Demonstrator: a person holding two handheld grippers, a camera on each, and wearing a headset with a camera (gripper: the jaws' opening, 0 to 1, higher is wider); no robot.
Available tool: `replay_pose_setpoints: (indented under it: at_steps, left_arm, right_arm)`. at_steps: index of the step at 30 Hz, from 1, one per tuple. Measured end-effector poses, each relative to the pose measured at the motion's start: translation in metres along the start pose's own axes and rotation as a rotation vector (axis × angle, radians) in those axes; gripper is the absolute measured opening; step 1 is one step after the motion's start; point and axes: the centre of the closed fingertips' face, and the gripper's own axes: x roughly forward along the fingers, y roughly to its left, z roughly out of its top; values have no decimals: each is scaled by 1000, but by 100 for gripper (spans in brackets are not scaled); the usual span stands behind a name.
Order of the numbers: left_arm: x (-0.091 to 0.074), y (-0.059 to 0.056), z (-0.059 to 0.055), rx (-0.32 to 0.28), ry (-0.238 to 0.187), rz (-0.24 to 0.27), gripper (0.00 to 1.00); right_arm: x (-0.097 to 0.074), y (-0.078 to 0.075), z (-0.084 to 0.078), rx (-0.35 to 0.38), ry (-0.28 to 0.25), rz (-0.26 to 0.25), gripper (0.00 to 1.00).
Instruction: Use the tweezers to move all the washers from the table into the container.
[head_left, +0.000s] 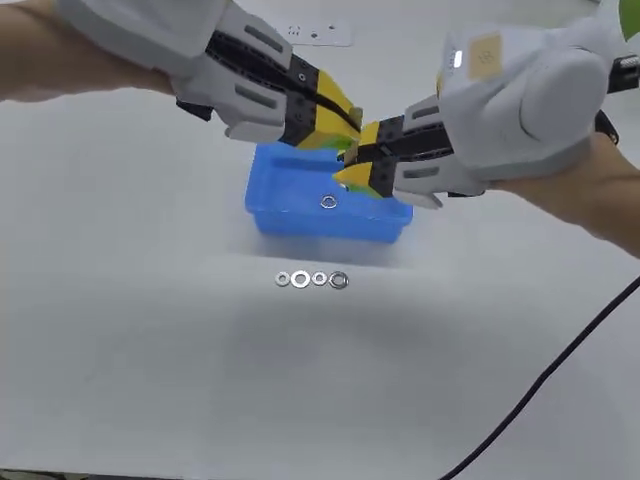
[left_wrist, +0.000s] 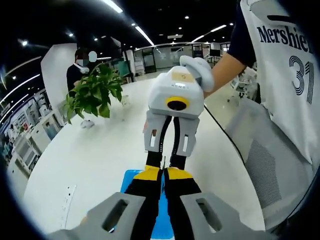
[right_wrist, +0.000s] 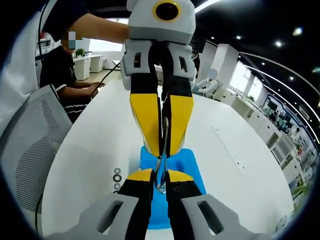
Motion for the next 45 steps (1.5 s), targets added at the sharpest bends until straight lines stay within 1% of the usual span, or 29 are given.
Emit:
replay_pose_setpoints:
  at_steps: [5,6,9,11,15,18,24,25,29,34,38,42,45]
  left_arm:
    - [13,8,-15,-8,10,-22,6]
    - [16,10,-21,-31,15,-29,6]
    - [24,16,-31,-48,25,-35,6]
    - [30,18,-36,-51,31,-38,6]
    - [38,22,-44,-65,38,-43,6]
    - [41,22,-48,-78,38,-44,6]
    - [46,21,-51,-94,41,-41,6]
    - [45,21,-51,-93,36,-37,6]
    - [45,22,-51,-104,37,-41,6]
    - [44,20,-51,-101,42,-44,6]
    - [41,20,-49,-99,40,-40,6]
    - [38,22,-44,-93,29,-24,6]
    - [36,21,-42,-87,30,-19,6]
  right_arm:
    - [11,-4,-17,15,16,21,10]
    - [14,-5,-22,14,22,28,10]
    - [20,-7,-32,30,32,40,10]
    - [25,-10,-40,41,40,44,10]
    - [30,-12,-50,62,46,50,10]
    - [33,-11,-54,71,51,57,10]
    - [35,-9,-60,84,57,64,10]
    - [35,-10,-59,90,51,60,10]
    - [35,-10,-59,96,51,58,10]
    - [35,-9,-58,88,55,58,10]
    - [34,-10,-55,82,53,49,10]
    - [30,-12,-50,77,48,36,10]
    - [27,-13,-46,76,44,27,11]
